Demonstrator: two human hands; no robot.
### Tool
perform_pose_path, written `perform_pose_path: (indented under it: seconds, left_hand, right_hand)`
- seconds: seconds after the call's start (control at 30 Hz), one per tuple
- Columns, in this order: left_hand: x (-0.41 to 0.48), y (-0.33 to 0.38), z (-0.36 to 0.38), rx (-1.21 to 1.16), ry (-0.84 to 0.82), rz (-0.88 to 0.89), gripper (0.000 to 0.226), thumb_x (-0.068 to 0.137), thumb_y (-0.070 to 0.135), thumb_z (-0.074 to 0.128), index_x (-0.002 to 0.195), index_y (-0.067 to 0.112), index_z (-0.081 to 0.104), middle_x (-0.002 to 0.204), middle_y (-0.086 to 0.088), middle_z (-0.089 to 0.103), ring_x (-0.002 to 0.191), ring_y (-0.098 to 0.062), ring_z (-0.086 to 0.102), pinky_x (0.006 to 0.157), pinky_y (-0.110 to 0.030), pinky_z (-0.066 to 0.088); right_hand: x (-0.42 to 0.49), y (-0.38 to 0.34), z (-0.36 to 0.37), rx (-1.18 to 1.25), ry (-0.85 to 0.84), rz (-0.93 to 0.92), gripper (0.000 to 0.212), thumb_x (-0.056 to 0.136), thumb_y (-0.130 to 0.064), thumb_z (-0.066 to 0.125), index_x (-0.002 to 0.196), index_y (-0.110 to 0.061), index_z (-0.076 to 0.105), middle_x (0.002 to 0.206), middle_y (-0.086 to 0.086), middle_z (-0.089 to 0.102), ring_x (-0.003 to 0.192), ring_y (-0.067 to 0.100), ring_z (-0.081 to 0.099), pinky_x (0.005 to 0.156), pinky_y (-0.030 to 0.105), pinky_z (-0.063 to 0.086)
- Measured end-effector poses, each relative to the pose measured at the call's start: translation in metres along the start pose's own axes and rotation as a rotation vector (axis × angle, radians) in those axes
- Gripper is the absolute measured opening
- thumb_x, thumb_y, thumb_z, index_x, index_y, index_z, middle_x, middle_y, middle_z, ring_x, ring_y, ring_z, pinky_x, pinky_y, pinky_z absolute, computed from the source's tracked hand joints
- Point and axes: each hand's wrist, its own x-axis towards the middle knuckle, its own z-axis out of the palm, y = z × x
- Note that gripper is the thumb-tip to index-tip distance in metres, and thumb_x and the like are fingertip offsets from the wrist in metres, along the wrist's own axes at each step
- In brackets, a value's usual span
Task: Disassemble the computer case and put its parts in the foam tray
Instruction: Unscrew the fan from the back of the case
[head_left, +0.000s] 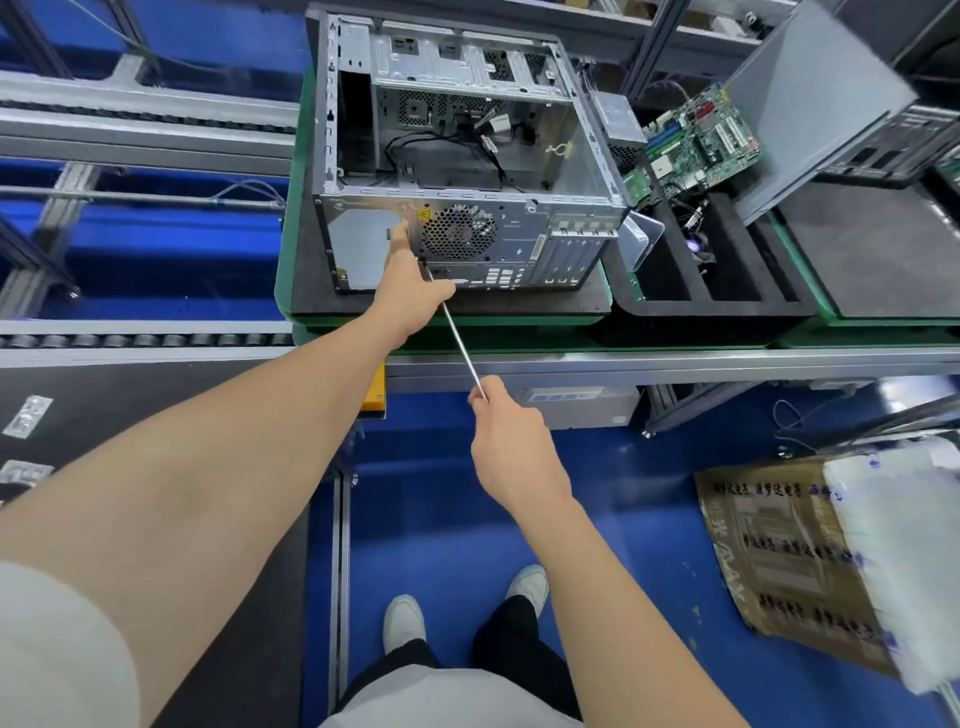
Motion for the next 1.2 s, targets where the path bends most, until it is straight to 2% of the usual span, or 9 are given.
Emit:
perform_pose_path:
  seconds: [0.1, 0.23, 0.33, 0.57, 0.67, 0.77, 0.93, 1.1, 1.2]
  left_hand:
    - [-0.001, 0.0, 0.002, -0.019, 0.008, 0.001, 0.075, 0.09, 0.003, 0.07, 0.147, 0.018, 0.024, 0.131, -0.007, 0.053, 0.101, -0.02, 0.057, 0.074, -0.024, 0.05]
    - [0.0, -0.001, -0.001, 0.007, -0.007, 0.02, 0.077, 0.092, 0.004, 0.068, 0.151, 0.018, 0.021, 0.135, -0.002, 0.051, 0.112, -0.021, 0.054, 0.083, -0.026, 0.044]
    - [0.003, -0.003, -0.004, 0.029, -0.021, 0.015, 0.079, 0.093, 0.006, 0.067, 0.153, 0.02, 0.018, 0.136, -0.001, 0.05, 0.118, -0.021, 0.051, 0.092, -0.031, 0.042]
    - [0.009, -0.007, -0.01, 0.068, -0.048, 0.008, 0.072, 0.094, 0.016, 0.066, 0.151, 0.022, 0.021, 0.135, -0.003, 0.052, 0.113, -0.025, 0.054, 0.091, -0.035, 0.043]
    - [0.01, -0.008, -0.009, 0.064, -0.044, 0.01, 0.072, 0.093, 0.017, 0.067, 0.149, 0.022, 0.022, 0.135, -0.004, 0.052, 0.114, -0.026, 0.055, 0.092, -0.036, 0.045]
    - [0.011, -0.01, -0.008, 0.056, -0.048, 0.009, 0.073, 0.093, 0.017, 0.067, 0.149, 0.022, 0.022, 0.135, -0.004, 0.051, 0.113, -0.025, 0.056, 0.091, -0.035, 0.045]
    - [0.011, -0.011, -0.005, 0.039, -0.039, 0.015, 0.076, 0.093, 0.014, 0.067, 0.152, 0.02, 0.019, 0.143, -0.006, 0.047, 0.12, -0.025, 0.052, 0.092, -0.033, 0.043]
    - [0.011, -0.01, -0.003, 0.053, -0.023, 0.013, 0.078, 0.093, 0.013, 0.066, 0.153, 0.02, 0.017, 0.145, -0.008, 0.046, 0.12, -0.026, 0.052, 0.095, -0.037, 0.047]
    - [0.01, -0.01, -0.001, 0.047, -0.012, 0.016, 0.078, 0.093, 0.013, 0.067, 0.152, 0.02, 0.017, 0.141, -0.009, 0.048, 0.116, -0.026, 0.054, 0.093, -0.038, 0.049]
  right_hand:
    - [-0.002, -0.003, 0.015, -0.252, 0.203, -0.006, 0.008, 0.113, -0.023, 0.037, 0.118, -0.029, 0.036, 0.072, 0.002, 0.047, 0.059, 0.02, 0.043, 0.047, 0.033, 0.026]
    - [0.0, -0.003, 0.02, -0.093, 0.168, 0.011, 0.014, 0.113, -0.033, 0.037, 0.115, -0.031, 0.051, 0.074, 0.002, 0.056, 0.061, 0.018, 0.051, 0.049, 0.032, 0.033]
    - [0.004, -0.002, 0.009, 0.455, -0.133, 0.092, 0.028, 0.111, -0.034, 0.041, 0.107, -0.023, 0.066, 0.069, 0.003, 0.071, 0.045, 0.014, 0.049, 0.049, 0.029, 0.042]
    - [-0.002, 0.0, 0.001, 1.816, -0.894, 0.264, 0.015, 0.104, -0.018, 0.058, 0.114, -0.007, 0.062, 0.069, 0.005, 0.052, 0.043, 0.01, 0.037, 0.035, 0.022, 0.038]
    - [-0.005, -0.005, 0.008, 2.122, -0.962, 0.268, 0.022, 0.112, -0.017, 0.044, 0.116, -0.001, 0.058, 0.066, 0.011, 0.051, 0.034, 0.014, 0.037, 0.03, 0.022, 0.036]
    - [-0.003, -0.007, 0.011, 1.952, -0.784, 0.226, 0.025, 0.114, -0.019, 0.041, 0.116, -0.003, 0.059, 0.061, 0.005, 0.05, 0.03, 0.012, 0.042, 0.027, 0.023, 0.036]
    - [0.002, -0.003, -0.003, 1.29, -0.505, 0.078, 0.029, 0.114, -0.023, 0.043, 0.125, -0.003, 0.06, 0.061, 0.006, 0.053, 0.035, 0.012, 0.034, 0.033, 0.024, 0.033]
    - [0.005, -0.018, -0.011, 0.311, -0.093, -0.009, 0.021, 0.107, -0.02, 0.038, 0.1, -0.016, 0.057, 0.072, 0.014, 0.067, 0.047, 0.025, 0.052, 0.043, 0.033, 0.049]
    - [0.01, -0.016, 0.0, -0.193, 0.157, -0.031, 0.019, 0.106, -0.016, 0.046, 0.089, -0.021, 0.041, 0.075, 0.004, 0.052, 0.056, 0.022, 0.047, 0.047, 0.032, 0.031]
